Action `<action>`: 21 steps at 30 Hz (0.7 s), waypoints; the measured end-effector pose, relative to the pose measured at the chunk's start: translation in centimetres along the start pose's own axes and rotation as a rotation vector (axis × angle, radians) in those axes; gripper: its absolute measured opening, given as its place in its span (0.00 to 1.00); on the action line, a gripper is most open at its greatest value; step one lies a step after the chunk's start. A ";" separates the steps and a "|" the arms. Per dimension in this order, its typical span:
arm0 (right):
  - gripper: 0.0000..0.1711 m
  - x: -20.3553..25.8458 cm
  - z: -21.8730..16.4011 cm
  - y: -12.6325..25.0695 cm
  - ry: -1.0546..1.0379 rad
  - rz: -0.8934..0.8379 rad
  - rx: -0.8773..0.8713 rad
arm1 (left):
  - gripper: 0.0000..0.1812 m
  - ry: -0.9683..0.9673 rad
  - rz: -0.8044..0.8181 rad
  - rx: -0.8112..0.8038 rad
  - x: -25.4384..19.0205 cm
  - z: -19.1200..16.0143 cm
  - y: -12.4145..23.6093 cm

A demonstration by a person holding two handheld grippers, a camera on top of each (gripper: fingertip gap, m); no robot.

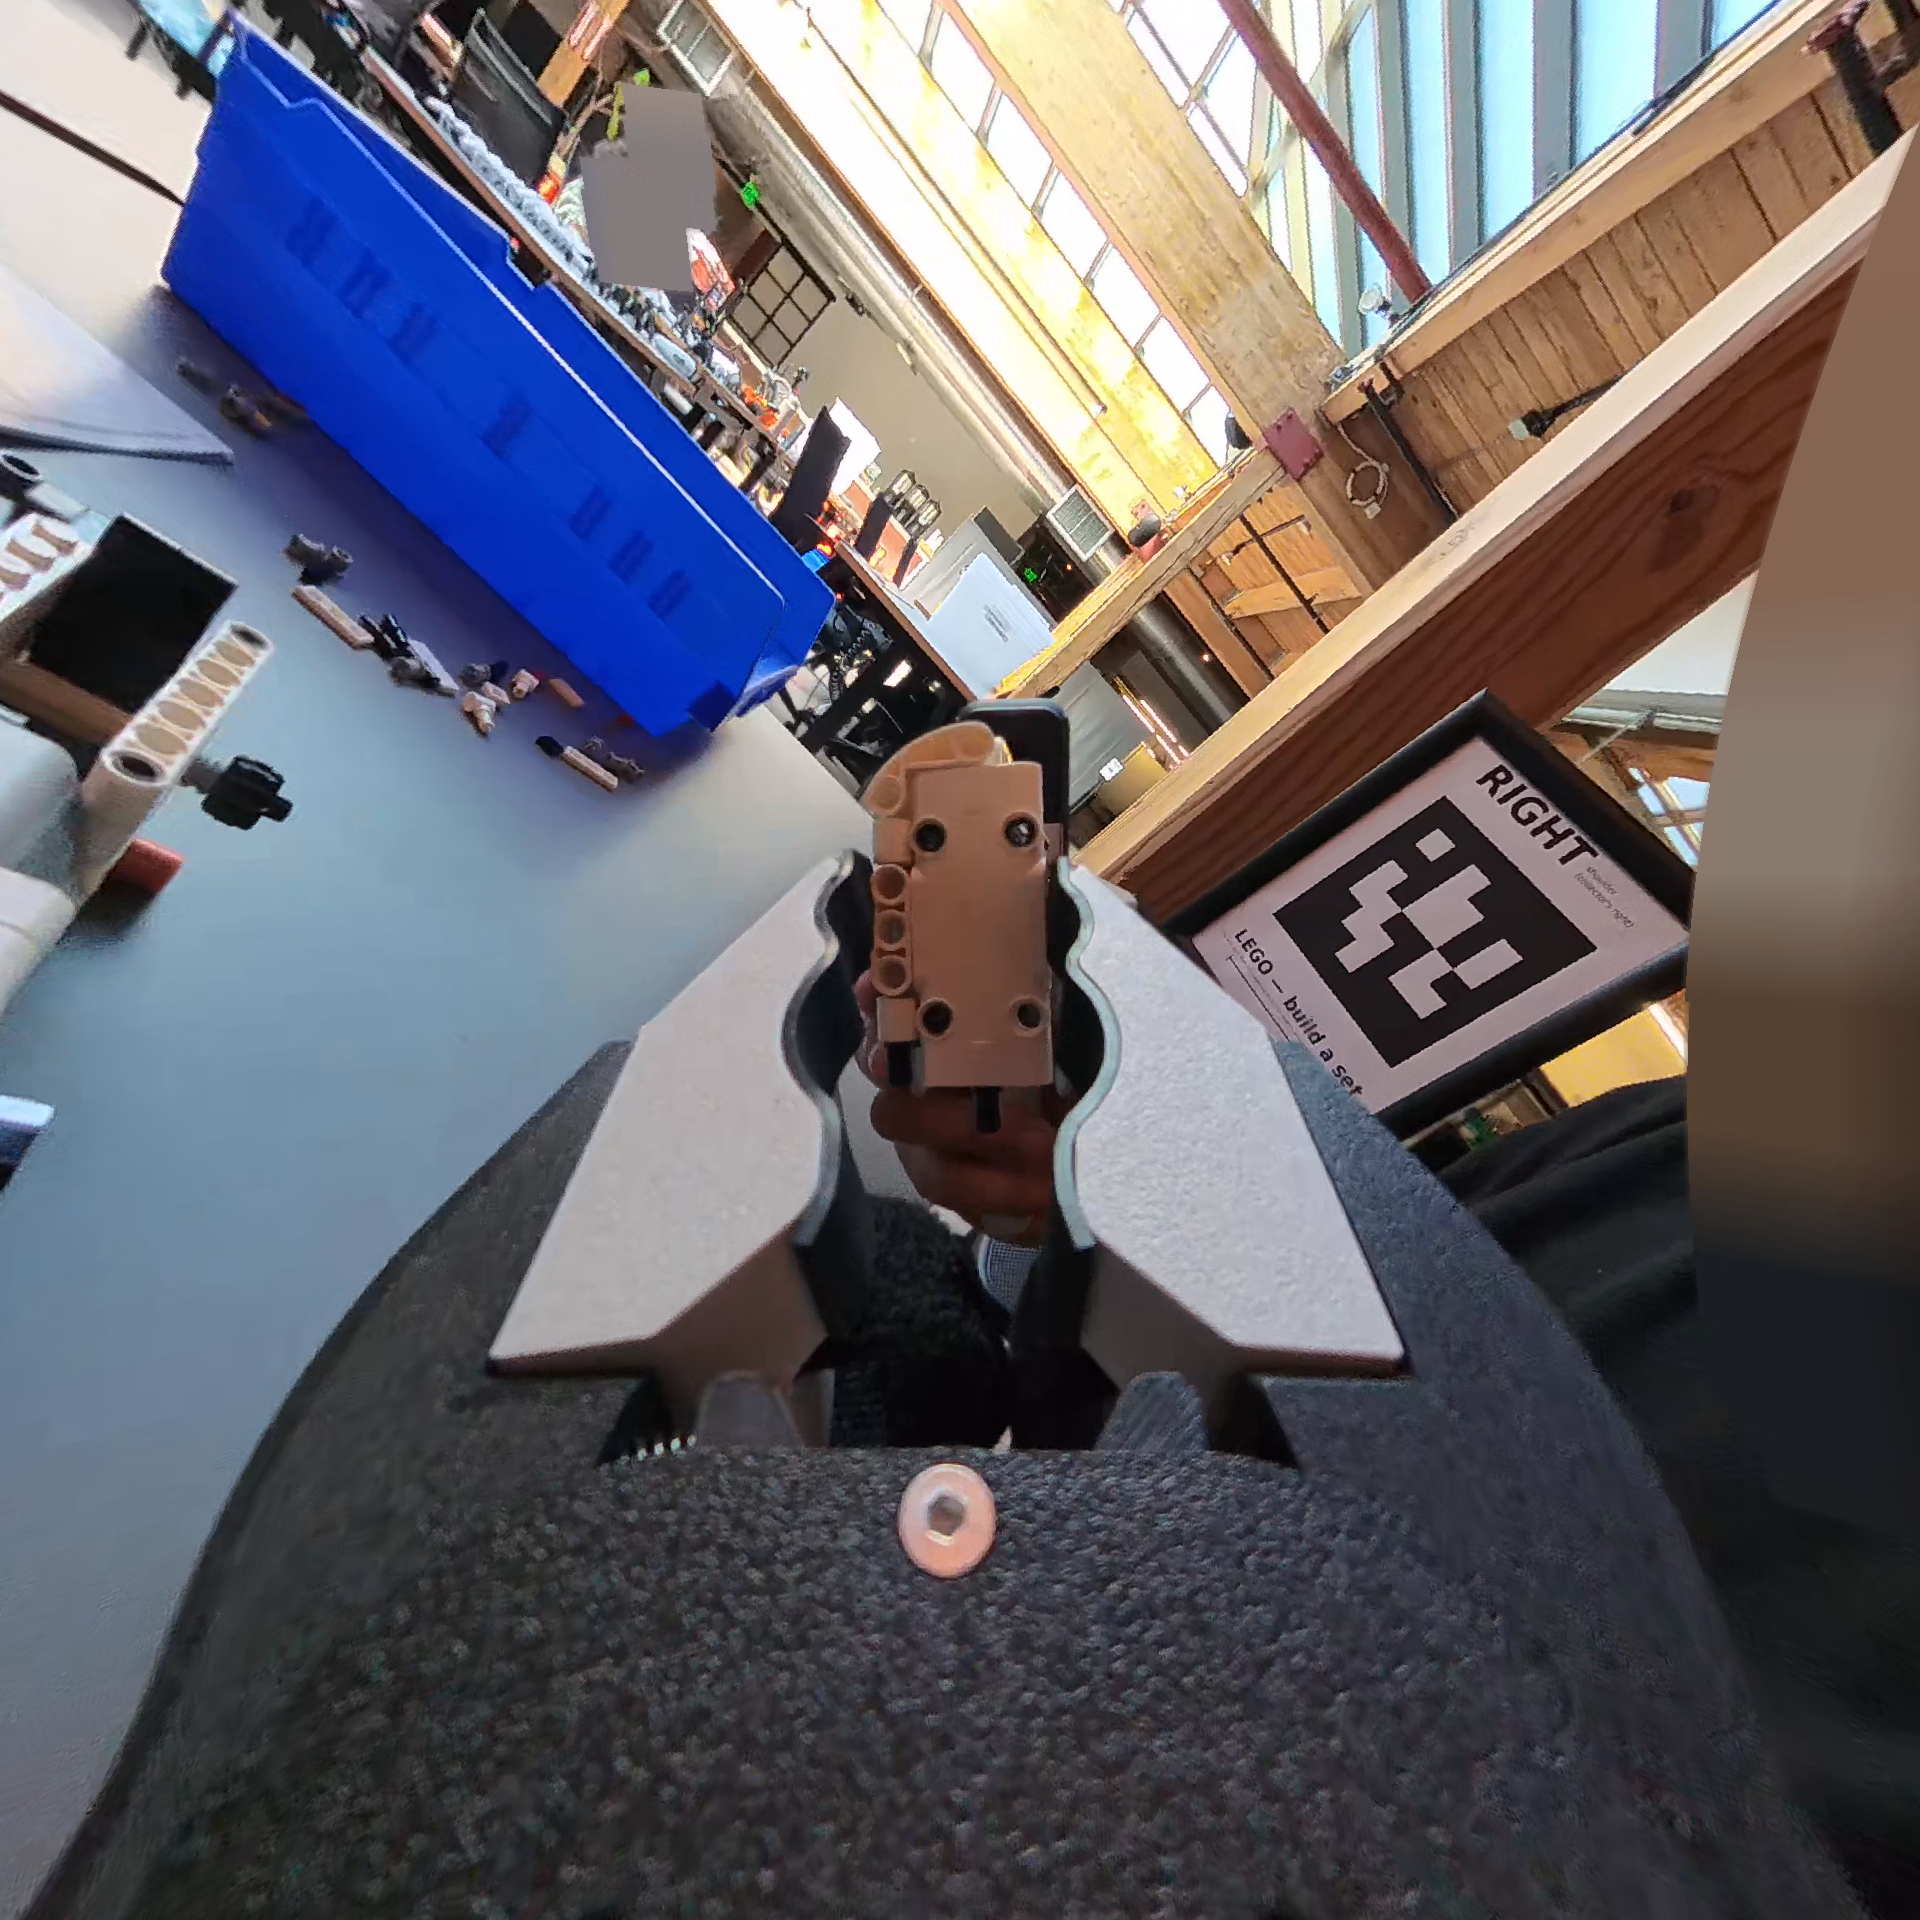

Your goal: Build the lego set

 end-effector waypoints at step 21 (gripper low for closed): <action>0.19 0.1 -1.3 1.2 0.142 -0.007 0.173 | 0.25 -0.443 0.021 0.154 -0.7 -2.0 -0.3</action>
Point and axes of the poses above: each gripper's, where its closed fingertips meet, y back along the fingers, z out of its top, x = y × z across the jaws, the point moved 1 cm from there along y, back along the fingers, and after that the axes turned 3 degrees about x, right-handed, at the moved point
